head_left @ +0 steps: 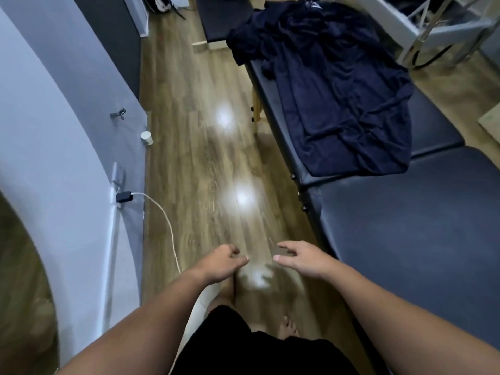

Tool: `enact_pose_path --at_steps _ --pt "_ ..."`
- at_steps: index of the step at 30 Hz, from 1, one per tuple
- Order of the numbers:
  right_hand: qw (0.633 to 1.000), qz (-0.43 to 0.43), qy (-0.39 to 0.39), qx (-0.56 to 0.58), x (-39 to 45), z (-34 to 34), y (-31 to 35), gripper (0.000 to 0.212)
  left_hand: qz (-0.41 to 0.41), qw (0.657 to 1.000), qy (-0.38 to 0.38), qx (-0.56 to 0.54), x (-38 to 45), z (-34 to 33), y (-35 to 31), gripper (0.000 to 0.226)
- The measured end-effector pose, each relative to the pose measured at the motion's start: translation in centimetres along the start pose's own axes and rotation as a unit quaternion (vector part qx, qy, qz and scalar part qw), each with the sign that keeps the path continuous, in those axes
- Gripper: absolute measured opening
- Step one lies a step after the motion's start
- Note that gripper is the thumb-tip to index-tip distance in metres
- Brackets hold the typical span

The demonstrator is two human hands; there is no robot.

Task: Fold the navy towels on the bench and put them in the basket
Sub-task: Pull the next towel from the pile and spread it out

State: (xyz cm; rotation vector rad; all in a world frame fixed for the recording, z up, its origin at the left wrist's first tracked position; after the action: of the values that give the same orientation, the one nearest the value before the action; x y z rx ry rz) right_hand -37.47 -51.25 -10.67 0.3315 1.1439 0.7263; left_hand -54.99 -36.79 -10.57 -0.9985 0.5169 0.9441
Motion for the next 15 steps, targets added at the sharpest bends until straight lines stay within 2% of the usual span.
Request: enact_pose_path --at_steps 4,9,15 --pt "0.999 -0.038 -0.025 0.002 3.7 3.6 1.6 0.08 -0.038 0.998 0.028 0.046 6.3 4.9 -2.2 0.081" --pt "0.992 -0.091 -0.081 0.038 6.1 8.5 4.4 0.073 -0.104 0.984 0.063 0.129 12.5 11.1 -7.2 0.069" --pt "0.964 -0.145 -0.21 0.071 7.2 15.3 5.4 0.066 -0.174 0.954 0.094 0.224 17.8 14.9 -14.4 0.067"
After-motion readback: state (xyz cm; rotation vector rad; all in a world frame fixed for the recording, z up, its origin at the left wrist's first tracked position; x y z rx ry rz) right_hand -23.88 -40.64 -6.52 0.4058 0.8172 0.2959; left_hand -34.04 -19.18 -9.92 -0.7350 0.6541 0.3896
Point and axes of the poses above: each hand's wrist, its own x-axis towards the middle knuckle, its own z-axis out of the back of the hand, y = z × x, the point moved 7 cm from there along x, towards the middle knuckle, and after that the axes turned 1 degree about z, right-handed, at the moved point
